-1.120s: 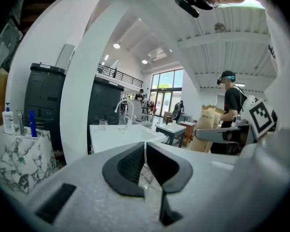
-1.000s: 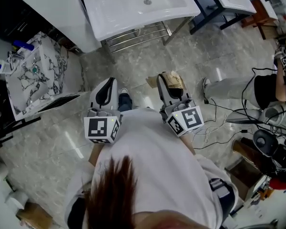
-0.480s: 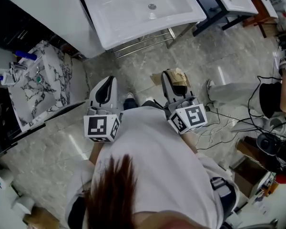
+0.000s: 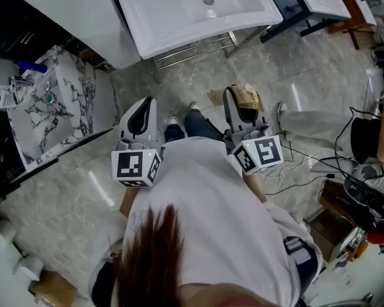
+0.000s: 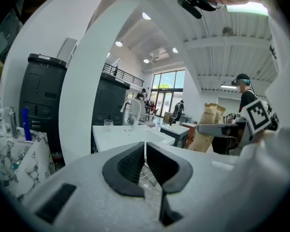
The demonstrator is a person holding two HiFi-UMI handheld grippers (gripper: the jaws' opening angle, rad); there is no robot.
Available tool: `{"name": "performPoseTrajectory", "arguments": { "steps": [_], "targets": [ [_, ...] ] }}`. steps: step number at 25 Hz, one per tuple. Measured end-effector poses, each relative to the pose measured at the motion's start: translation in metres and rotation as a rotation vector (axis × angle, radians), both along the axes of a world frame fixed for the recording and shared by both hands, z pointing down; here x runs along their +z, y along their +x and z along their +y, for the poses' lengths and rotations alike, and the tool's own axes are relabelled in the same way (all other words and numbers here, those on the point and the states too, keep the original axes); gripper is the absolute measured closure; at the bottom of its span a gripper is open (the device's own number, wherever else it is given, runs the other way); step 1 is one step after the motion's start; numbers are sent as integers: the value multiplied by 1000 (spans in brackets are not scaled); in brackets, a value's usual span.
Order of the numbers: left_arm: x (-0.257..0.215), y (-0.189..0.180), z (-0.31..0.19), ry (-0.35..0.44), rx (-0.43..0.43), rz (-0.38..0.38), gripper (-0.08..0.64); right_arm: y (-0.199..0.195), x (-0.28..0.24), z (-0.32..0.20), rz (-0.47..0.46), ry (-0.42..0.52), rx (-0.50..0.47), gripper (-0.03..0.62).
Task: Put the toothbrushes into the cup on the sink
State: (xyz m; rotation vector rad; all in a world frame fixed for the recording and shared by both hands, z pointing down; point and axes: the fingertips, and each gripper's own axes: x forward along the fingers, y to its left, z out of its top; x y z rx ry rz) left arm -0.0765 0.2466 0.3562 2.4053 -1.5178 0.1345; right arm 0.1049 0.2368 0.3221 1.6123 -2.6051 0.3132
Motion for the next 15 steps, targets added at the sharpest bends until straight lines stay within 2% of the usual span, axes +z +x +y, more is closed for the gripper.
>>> {"name": "performPoseTrajectory", "arguments": {
  "steps": [7, 15],
  "targets": [
    [5, 3, -13, -22, -24, -5, 535, -1, 10, -16, -9, -33, -34, 535],
    [2, 29, -50, -30, -61, -4, 535, 15, 14, -60, -31, -58, -89, 535]
  ]
}}
